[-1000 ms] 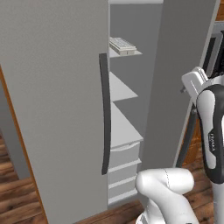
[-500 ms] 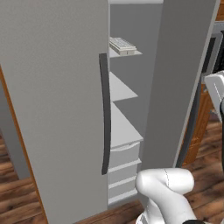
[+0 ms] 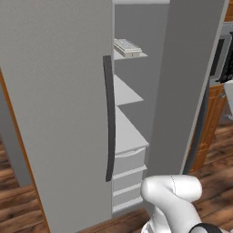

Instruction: The ice cube tray has been filled with water. Take the tray and place it in the freezer to make ice. Close the freezer door after placing the tray.

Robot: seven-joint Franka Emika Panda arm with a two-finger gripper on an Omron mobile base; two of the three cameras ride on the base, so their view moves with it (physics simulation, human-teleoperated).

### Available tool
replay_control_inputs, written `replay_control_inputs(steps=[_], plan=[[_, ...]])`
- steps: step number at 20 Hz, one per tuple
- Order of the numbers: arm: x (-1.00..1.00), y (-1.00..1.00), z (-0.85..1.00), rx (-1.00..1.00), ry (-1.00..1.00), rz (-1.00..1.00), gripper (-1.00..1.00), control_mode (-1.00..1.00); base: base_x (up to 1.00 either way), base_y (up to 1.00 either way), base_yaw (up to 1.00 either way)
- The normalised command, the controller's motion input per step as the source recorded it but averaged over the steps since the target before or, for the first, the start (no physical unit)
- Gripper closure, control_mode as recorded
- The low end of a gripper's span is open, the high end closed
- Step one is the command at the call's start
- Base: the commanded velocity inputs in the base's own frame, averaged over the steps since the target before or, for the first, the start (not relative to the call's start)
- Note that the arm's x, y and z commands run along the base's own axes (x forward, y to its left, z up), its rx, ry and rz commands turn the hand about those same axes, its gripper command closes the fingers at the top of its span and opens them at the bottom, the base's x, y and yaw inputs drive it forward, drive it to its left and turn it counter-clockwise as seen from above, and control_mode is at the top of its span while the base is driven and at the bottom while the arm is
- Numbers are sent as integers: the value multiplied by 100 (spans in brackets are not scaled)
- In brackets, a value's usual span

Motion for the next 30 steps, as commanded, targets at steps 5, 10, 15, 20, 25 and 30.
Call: replay_control_inputs(steps=[5,10,15,20,25,30], plan=[[18,-30,-15,6,0,0,-100,-100,0,0,0],[13,-44,-16,10,1,0,-100,-100,0,0,0],[13,-51,-17,12,4,0,-100,-100,0,0,0],[15,-40,-24,11,10,0,-100,-100,0,0,0],[22,-19,-35,8,14,0,-100,-100,0,0,0],[25,0,-43,2,10,3,-100,-100,0,0,0]])
